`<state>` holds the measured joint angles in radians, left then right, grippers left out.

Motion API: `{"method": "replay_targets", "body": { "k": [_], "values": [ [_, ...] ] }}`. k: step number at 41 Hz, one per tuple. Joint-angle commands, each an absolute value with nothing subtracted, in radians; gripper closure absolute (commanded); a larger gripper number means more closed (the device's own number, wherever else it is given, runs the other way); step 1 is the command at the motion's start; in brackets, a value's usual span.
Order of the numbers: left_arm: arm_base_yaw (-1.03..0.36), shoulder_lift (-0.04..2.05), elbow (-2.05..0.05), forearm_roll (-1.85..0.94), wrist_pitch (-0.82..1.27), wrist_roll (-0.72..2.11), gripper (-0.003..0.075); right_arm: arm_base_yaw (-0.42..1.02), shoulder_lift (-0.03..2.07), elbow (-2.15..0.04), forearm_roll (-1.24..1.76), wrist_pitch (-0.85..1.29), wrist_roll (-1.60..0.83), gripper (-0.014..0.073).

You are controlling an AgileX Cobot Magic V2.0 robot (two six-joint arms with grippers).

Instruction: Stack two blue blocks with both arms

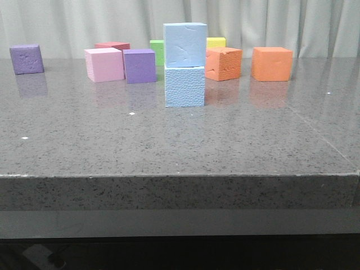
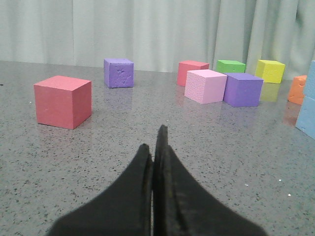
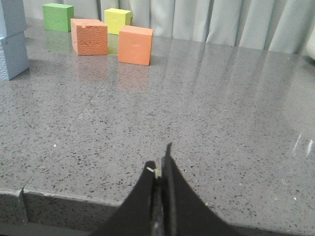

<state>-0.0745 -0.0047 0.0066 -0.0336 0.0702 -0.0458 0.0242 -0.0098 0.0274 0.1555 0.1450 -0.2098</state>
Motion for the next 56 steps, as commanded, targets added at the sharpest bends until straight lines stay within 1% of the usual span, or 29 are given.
{"method": "replay_targets", "body": {
  "k": [1, 7, 14, 28, 56],
  "values": [
    [-0.072, -0.023, 0.009, -0.041, -0.013, -0.048, 0.0741, 0.017, -0.028, 0.022, 0.155, 0.047, -0.220, 0.0661],
    [-0.072, -0.023, 0.009, -0.041, -0.013, -0.048, 0.0741, 0.017, -0.028, 0.022, 0.131, 0.032, -0.200, 0.0661],
    [-0.072, -0.023, 0.009, -0.041, -0.013, -0.048, 0.0741, 0.014, -0.028, 0.022, 0.014, 0.029, 0.000, 0.0661],
    [-0.072, -0.023, 0.009, -0.041, -0.013, -0.048, 0.0741, -0.021, -0.028, 0.022, 0.015, 0.030, 0.000, 0.0661],
    [-0.072, -0.023, 0.009, -0.041, -0.013, -0.048, 0.0741, -0.021, -0.028, 0.022, 0.015, 0.032, 0.000, 0.0661]
  ]
}}
